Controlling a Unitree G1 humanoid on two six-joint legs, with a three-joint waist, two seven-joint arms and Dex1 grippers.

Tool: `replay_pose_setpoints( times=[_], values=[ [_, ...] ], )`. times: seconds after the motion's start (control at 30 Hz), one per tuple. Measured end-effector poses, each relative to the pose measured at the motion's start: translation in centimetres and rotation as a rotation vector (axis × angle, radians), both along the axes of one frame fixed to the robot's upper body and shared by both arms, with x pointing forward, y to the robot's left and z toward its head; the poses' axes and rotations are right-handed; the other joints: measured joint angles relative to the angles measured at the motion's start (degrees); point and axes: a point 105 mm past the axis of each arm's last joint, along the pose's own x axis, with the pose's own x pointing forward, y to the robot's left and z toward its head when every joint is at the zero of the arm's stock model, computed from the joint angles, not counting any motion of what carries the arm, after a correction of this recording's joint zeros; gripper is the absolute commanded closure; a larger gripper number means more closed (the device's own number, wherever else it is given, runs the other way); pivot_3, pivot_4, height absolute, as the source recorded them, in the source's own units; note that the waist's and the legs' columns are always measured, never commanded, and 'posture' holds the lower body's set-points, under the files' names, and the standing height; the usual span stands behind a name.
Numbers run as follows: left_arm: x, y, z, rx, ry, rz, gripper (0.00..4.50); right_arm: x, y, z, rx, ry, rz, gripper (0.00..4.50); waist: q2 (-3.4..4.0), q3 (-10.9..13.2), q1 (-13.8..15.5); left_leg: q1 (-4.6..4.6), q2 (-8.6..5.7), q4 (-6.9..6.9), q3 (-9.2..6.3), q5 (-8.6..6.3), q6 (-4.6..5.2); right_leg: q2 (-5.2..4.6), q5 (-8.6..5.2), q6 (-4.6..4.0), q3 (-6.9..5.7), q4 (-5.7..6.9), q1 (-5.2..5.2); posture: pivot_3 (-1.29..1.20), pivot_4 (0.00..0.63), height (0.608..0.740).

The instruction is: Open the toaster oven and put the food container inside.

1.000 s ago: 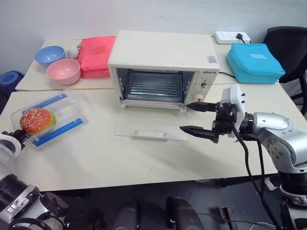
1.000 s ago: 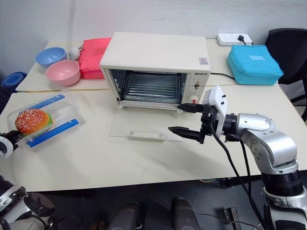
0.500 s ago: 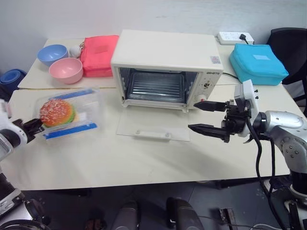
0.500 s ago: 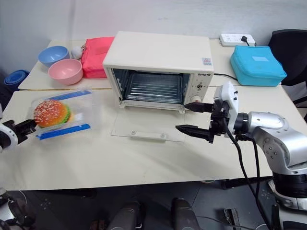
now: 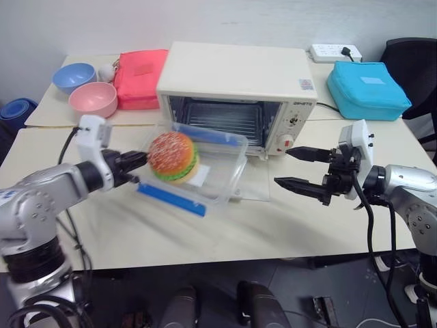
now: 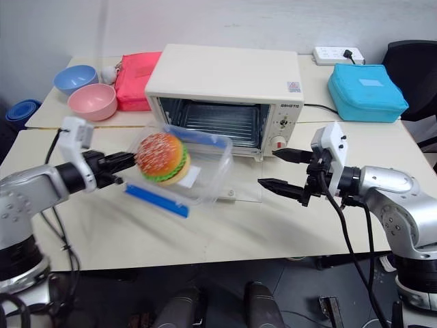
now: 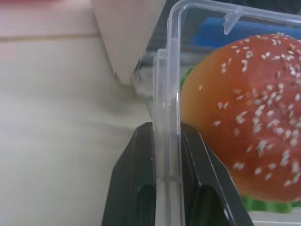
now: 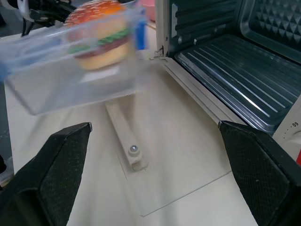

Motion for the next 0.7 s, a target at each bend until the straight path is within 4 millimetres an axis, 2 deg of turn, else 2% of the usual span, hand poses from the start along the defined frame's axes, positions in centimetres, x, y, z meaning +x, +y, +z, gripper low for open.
replay_pose_setpoints(
  times=[0.07,0.13,0.2,0.23,0.27,0.43,0.57,0.7],
  values=[
    [0.8,-1.6,-0.4,0.001,0.003,0.027,4.25,-0.2,-0.2,0.0,0.000,-0.010,-0.024,0.00,0.00,0.00,0.24,0.01,-0.02,0.05,0.02,0.01,0.01,0.01,0.02,0.05,0.03,0.03,0.02,0.00,0.150,0.740],
    [1.2,-2.8,-1.6,0.031,0.039,0.053,4.25,-0.4,-0.2,-0.2,-0.004,-0.012,-0.035,0.00,-0.01,0.00,0.13,0.01,0.00,0.07,0.12,0.01,-0.01,0.06,0.03,0.06,0.10,0.06,0.01,0.00,0.150,0.740],
    [1.3,-3.0,-1.7,0.047,0.039,0.084,4.25,-0.5,-0.3,-0.3,-0.005,-0.014,-0.048,0.00,-0.01,0.00,-0.22,0.03,0.00,0.07,0.17,0.05,-0.06,0.09,0.03,0.06,0.15,0.12,-0.02,0.00,0.150,0.740],
    [1.4,-2.9,-1.7,0.057,0.038,0.108,3.50,-0.6,-0.5,-0.2,0.000,-0.018,-0.060,0.00,-0.01,0.00,-0.27,0.07,0.01,0.07,0.18,0.05,-0.08,0.10,0.03,0.06,0.16,0.13,-0.02,0.00,0.150,0.740],
    [1.5,-2.9,-1.7,0.055,0.040,0.125,3.31,-0.6,-0.7,-0.1,0.006,-0.018,-0.066,0.00,-0.01,0.00,-0.25,0.08,0.01,0.08,0.18,0.05,-0.07,0.10,0.03,0.06,0.16,0.15,-0.01,0.00,0.150,0.740],
    [1.6,-3.7,-1.9,-0.022,0.042,0.150,1.69,-0.7,-1.2,0.2,0.018,-0.027,-0.091,0.00,-0.01,0.00,0.07,0.08,0.00,0.22,0.17,0.06,-0.01,0.10,0.03,0.07,0.15,0.22,0.02,0.00,0.150,0.740],
    [1.6,-3.4,-1.2,-0.119,0.004,0.149,0.44,-0.7,-1.2,0.2,0.019,-0.024,-0.089,0.00,-0.01,0.00,0.15,0.08,0.00,0.22,0.18,0.08,-0.05,0.11,0.03,0.06,0.15,0.22,0.02,0.00,0.150,0.740],
    [0.8,-2.4,0.8,-0.228,-0.090,0.062,0.44,-0.8,-1.4,0.1,0.004,-0.019,-0.087,0.00,-0.01,0.00,0.12,0.07,0.00,0.23,0.18,0.09,-0.08,0.11,0.03,0.06,0.14,0.22,0.01,0.00,0.150,0.740]
  ],
)
